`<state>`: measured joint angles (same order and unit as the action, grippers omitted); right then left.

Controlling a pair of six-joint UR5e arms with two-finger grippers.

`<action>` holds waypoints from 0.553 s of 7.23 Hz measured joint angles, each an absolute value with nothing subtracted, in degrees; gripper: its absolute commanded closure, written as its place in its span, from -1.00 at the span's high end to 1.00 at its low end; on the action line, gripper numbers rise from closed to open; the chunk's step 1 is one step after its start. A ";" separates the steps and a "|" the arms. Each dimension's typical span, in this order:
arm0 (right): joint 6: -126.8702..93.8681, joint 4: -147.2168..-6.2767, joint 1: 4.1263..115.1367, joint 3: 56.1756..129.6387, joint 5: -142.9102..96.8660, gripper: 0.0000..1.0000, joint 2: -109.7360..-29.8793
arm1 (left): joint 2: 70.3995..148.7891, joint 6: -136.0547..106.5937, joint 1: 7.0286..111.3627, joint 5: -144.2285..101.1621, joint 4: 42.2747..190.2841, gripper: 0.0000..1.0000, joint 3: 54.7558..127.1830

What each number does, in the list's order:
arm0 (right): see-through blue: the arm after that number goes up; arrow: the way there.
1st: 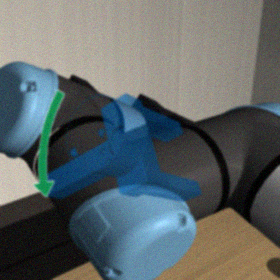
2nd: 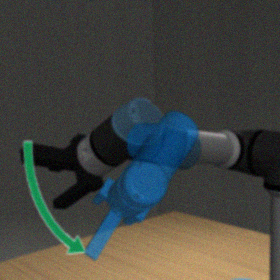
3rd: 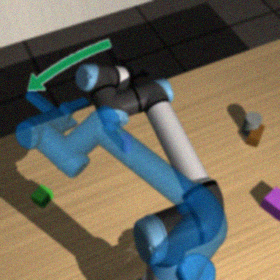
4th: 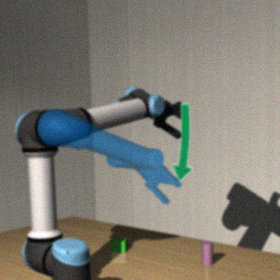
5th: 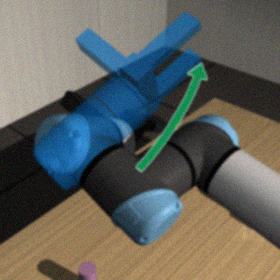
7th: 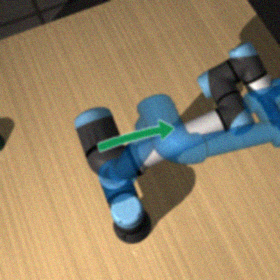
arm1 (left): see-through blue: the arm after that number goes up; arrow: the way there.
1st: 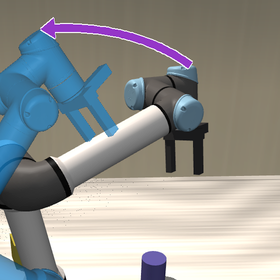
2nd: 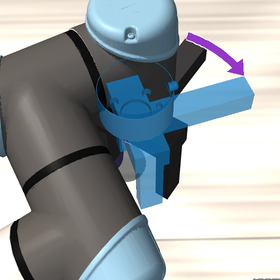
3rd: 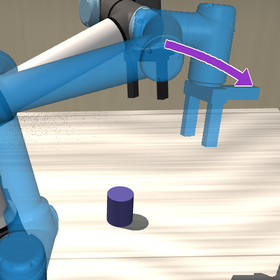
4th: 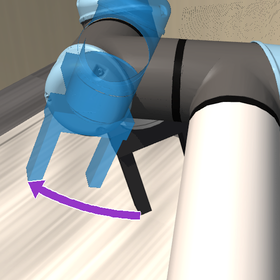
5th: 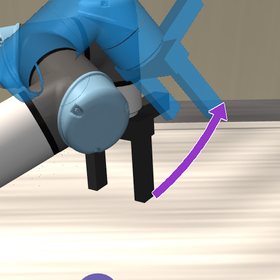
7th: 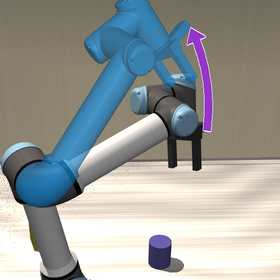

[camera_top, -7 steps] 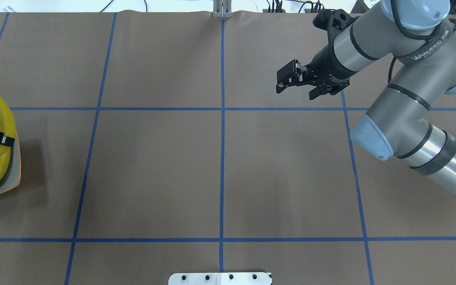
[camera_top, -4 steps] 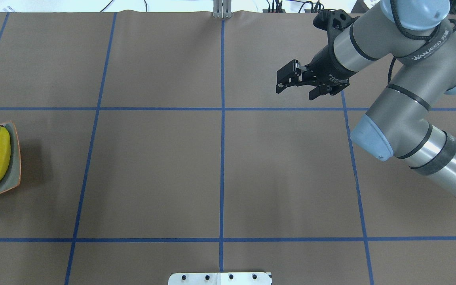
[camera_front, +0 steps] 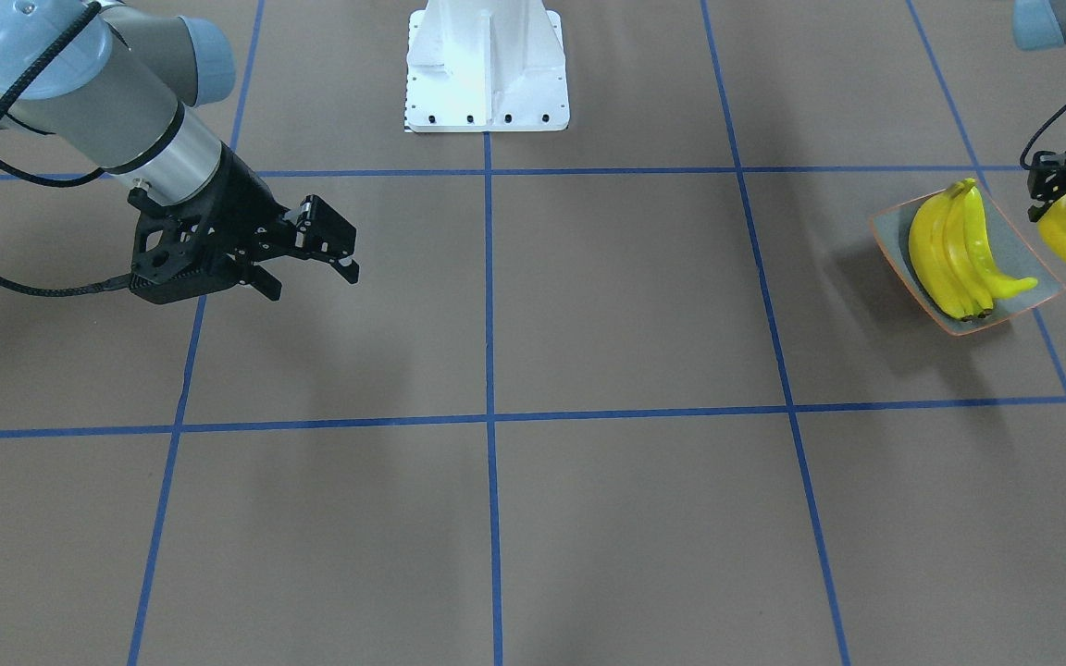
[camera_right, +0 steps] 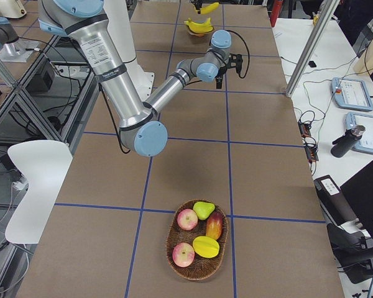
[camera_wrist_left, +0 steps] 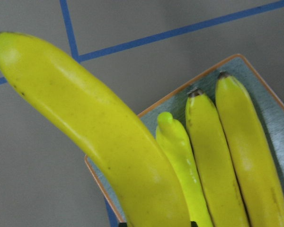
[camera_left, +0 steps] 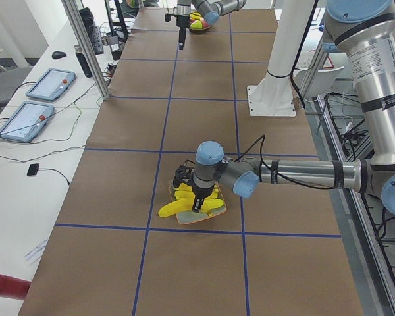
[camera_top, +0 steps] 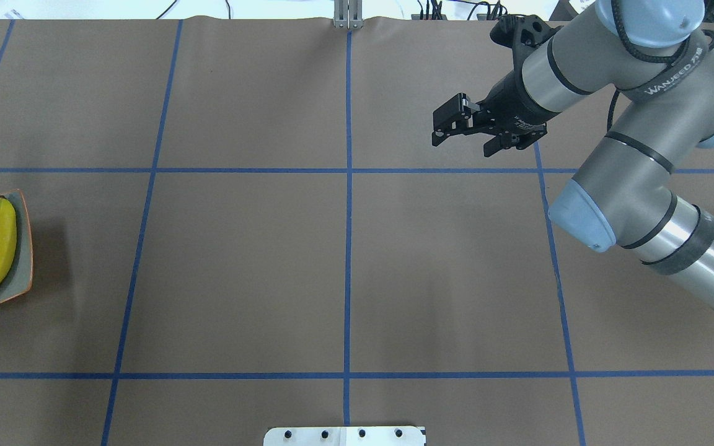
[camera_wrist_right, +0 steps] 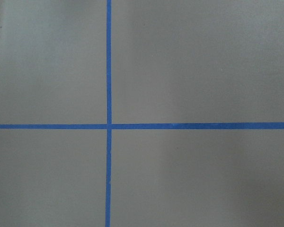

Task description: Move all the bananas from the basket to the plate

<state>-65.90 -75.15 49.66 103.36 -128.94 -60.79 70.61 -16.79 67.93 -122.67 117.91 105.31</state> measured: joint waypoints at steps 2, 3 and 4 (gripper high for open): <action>-65.86 -75.15 49.59 103.31 -128.92 1.00 -60.79 | 70.40 -13.20 67.25 -122.50 117.09 -1.00 104.37; -65.86 -75.15 49.54 103.29 -128.88 1.00 -60.81 | 70.35 -11.05 66.53 -122.63 117.02 -1.00 104.23; -65.87 -75.15 49.52 103.25 -128.86 1.00 -60.82 | 70.35 -9.47 65.19 -122.73 116.97 -1.00 104.05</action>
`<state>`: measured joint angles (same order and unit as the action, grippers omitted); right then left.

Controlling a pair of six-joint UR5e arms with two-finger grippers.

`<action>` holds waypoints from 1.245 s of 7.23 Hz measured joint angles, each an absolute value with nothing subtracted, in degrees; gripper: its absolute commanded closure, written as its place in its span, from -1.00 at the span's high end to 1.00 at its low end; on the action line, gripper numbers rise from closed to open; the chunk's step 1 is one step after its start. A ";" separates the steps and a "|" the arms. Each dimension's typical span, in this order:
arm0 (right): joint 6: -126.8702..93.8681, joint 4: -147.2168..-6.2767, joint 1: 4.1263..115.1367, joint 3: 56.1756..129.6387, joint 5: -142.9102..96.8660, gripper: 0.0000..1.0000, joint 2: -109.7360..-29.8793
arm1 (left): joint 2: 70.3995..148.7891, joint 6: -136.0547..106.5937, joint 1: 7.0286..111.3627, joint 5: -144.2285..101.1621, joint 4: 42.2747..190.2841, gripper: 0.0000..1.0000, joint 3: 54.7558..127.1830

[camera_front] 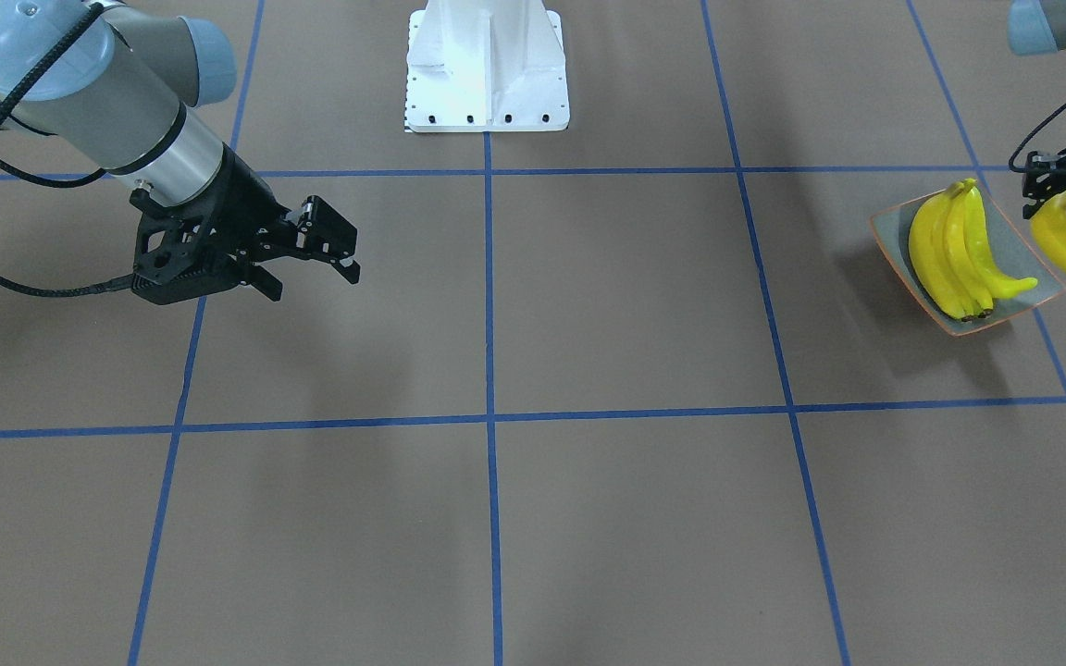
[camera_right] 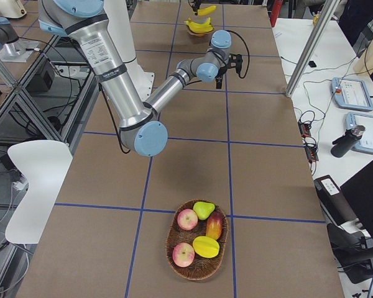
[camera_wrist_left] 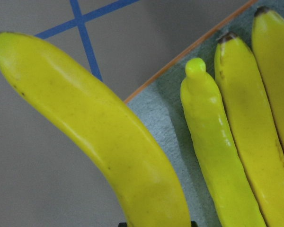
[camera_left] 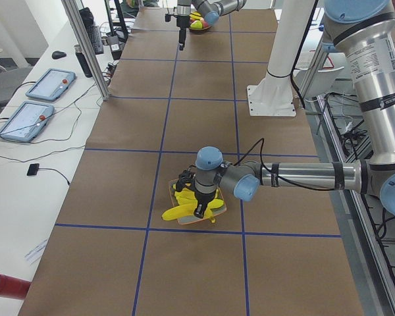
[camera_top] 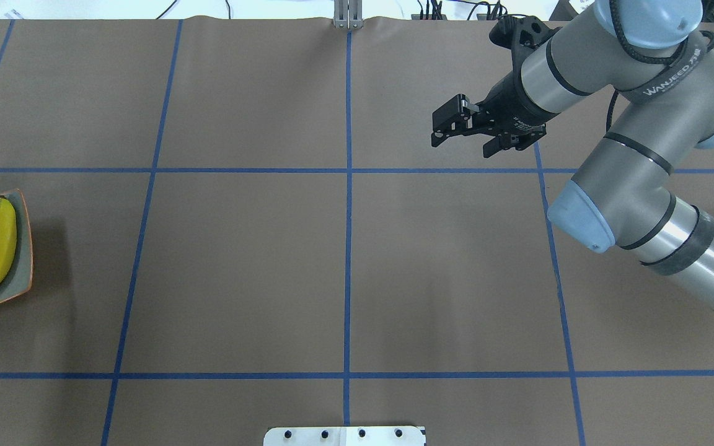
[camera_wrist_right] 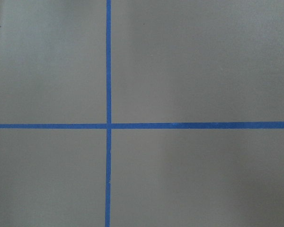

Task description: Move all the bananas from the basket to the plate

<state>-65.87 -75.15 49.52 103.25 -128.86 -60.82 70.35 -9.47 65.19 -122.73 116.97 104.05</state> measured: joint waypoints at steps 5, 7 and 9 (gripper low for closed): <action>-65.85 -75.15 49.41 103.21 -128.85 1.00 -60.90 | 70.36 -8.06 61.21 -122.90 116.89 -0.70 103.31; -65.87 -75.15 49.40 103.20 -128.85 1.00 -60.91 | 70.87 -8.08 60.87 -122.86 116.03 0.51 103.02; -65.89 -75.16 49.36 103.19 -128.85 1.00 -60.91 | 71.45 -8.09 60.70 -122.71 115.33 0.99 103.00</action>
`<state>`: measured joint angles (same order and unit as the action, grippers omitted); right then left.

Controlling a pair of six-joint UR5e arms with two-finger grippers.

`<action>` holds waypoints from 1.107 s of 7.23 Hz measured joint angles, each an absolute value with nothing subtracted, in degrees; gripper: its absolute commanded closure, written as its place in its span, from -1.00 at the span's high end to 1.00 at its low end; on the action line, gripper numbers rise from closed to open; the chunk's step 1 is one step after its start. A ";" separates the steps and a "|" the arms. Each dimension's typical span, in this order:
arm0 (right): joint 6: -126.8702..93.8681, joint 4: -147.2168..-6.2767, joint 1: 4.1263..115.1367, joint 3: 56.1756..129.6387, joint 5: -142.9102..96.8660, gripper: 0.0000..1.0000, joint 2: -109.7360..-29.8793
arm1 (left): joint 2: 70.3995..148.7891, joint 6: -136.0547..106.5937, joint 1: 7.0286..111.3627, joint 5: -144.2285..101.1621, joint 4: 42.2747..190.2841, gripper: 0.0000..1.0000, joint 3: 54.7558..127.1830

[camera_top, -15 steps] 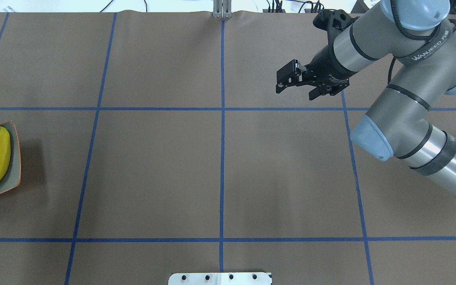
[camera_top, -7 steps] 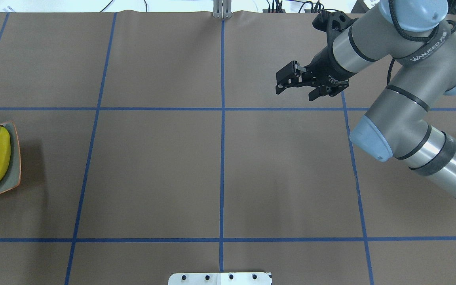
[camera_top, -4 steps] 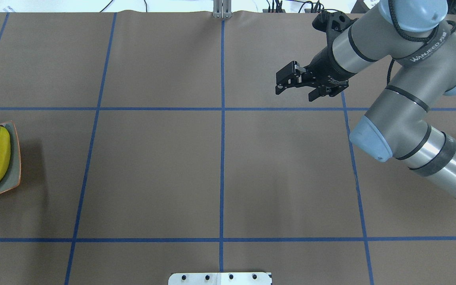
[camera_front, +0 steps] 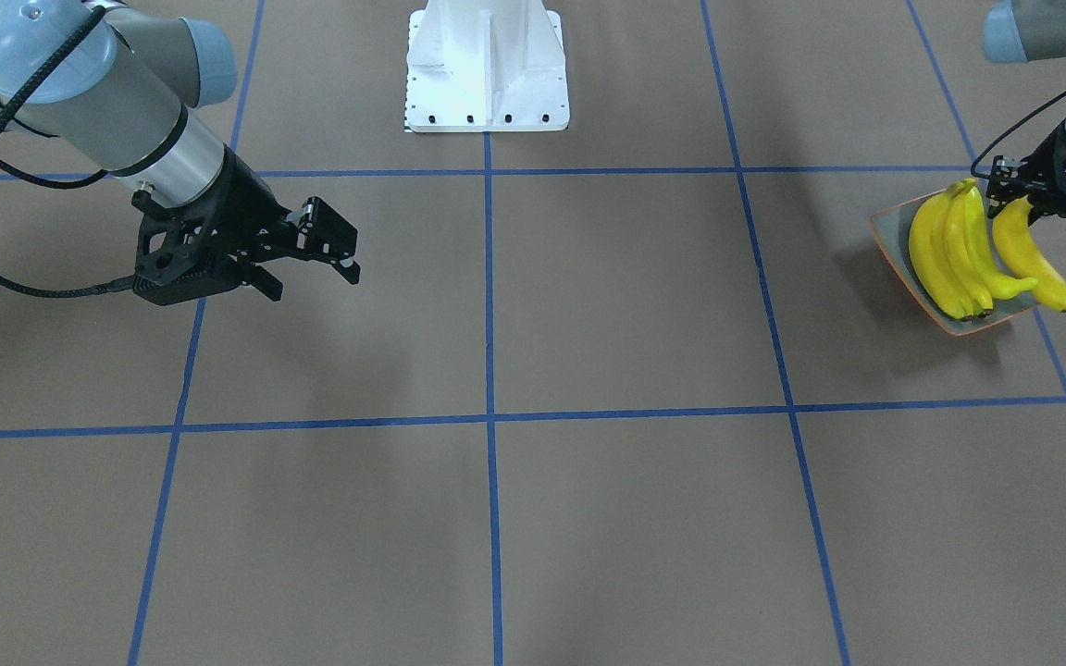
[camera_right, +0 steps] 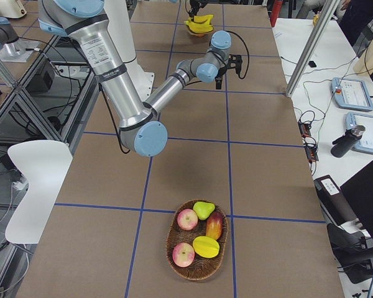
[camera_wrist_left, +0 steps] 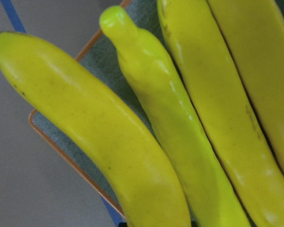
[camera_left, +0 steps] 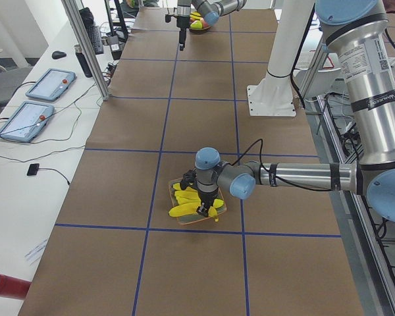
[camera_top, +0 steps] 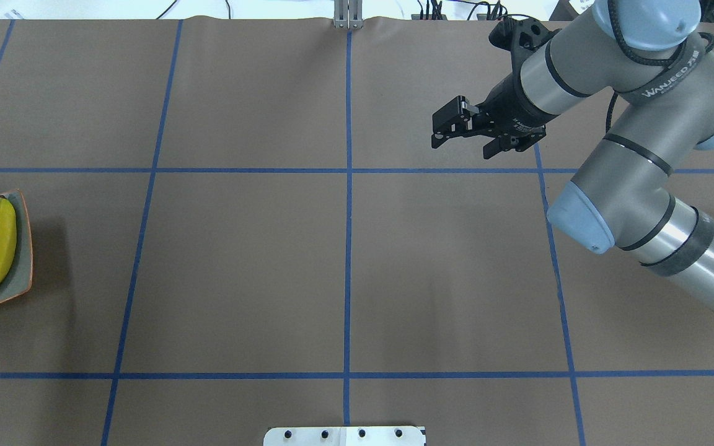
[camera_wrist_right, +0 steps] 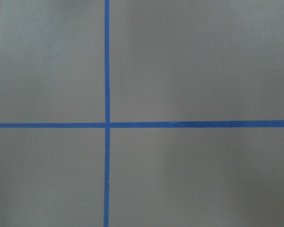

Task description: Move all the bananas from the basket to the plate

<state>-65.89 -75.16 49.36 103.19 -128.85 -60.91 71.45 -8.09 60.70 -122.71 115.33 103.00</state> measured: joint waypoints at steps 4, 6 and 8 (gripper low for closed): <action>-65.94 -75.16 49.38 103.46 -128.85 1.00 -60.90 | 72.83 -8.54 60.69 -122.97 115.23 0.99 105.41; -65.99 -75.15 50.03 105.59 -128.83 1.00 -62.64 | 76.30 -10.25 60.88 -124.47 113.18 0.99 108.85; -65.52 -75.22 53.42 108.33 -128.95 1.00 -66.73 | 81.67 -14.85 61.73 -125.18 104.46 0.99 115.07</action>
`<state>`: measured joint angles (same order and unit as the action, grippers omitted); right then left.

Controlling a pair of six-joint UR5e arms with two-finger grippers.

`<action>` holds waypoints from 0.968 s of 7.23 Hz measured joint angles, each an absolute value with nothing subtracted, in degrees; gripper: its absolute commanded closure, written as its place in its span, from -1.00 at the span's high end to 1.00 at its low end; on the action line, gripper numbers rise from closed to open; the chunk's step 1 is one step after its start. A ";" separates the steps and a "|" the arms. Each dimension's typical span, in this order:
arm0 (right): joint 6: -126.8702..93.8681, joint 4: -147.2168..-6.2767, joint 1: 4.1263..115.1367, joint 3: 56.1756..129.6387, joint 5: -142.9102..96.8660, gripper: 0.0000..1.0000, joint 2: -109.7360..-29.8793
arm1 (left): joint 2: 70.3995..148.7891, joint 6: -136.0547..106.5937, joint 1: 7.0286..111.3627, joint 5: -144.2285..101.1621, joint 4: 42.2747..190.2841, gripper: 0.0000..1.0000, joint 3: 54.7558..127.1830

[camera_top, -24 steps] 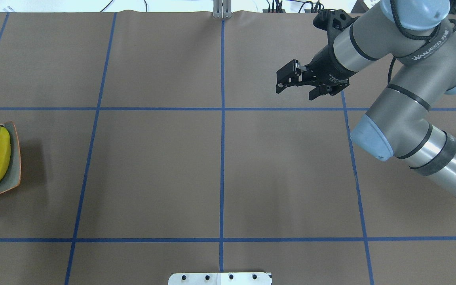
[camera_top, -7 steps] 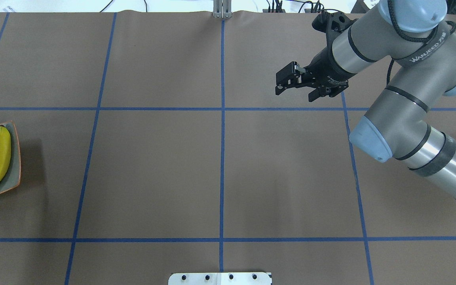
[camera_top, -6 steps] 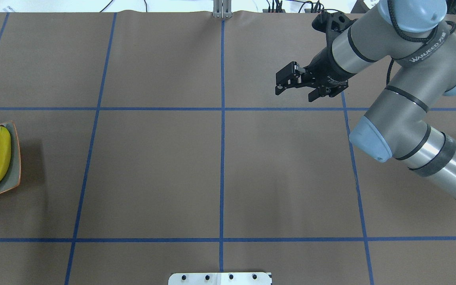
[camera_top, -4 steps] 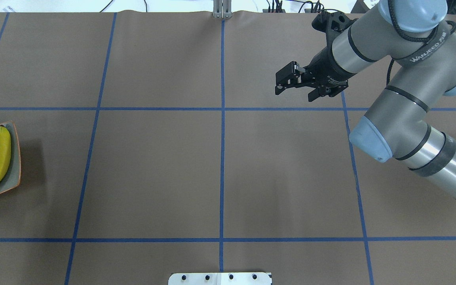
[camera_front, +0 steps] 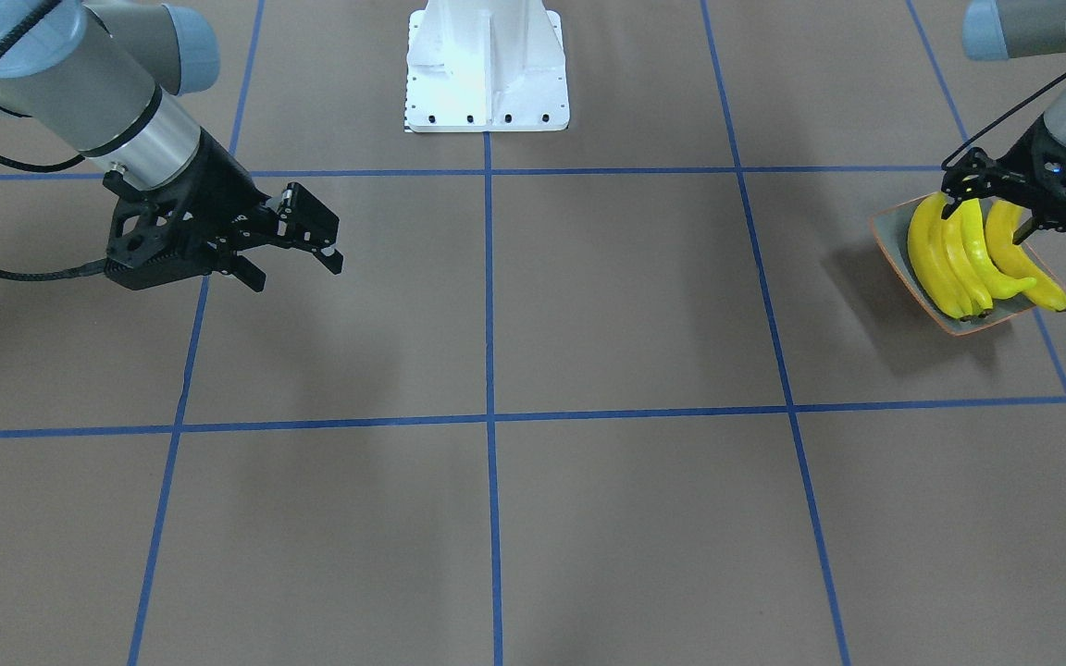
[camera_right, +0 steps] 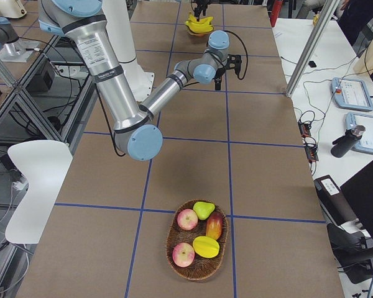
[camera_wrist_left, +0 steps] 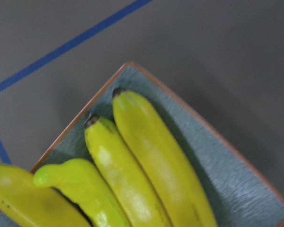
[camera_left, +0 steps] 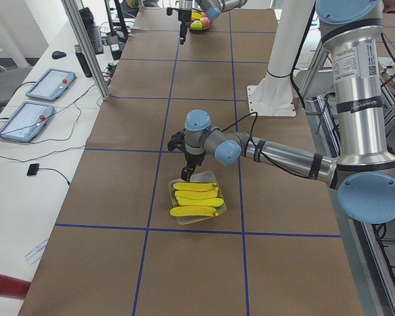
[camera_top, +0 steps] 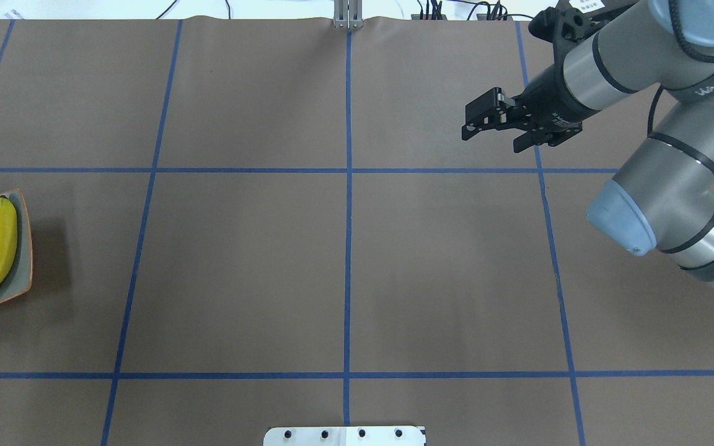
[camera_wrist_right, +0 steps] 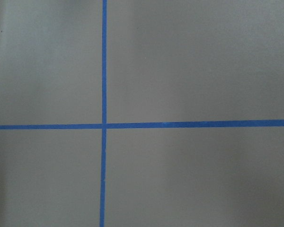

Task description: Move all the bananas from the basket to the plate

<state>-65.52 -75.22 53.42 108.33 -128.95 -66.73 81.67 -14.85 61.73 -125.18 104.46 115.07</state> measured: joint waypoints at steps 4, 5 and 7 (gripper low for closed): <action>-52.29 -75.56 65.00 111.48 -130.01 1.00 -81.56 | 92.87 -16.67 67.12 -125.99 85.45 0.99 117.44; -46.56 -75.58 67.93 111.93 -130.34 1.00 -86.19 | 94.20 -16.57 68.99 -127.60 84.80 0.99 114.90; -36.42 -75.59 71.97 112.11 -131.37 1.00 -93.47 | 96.76 -16.11 72.22 -130.30 84.79 0.99 108.19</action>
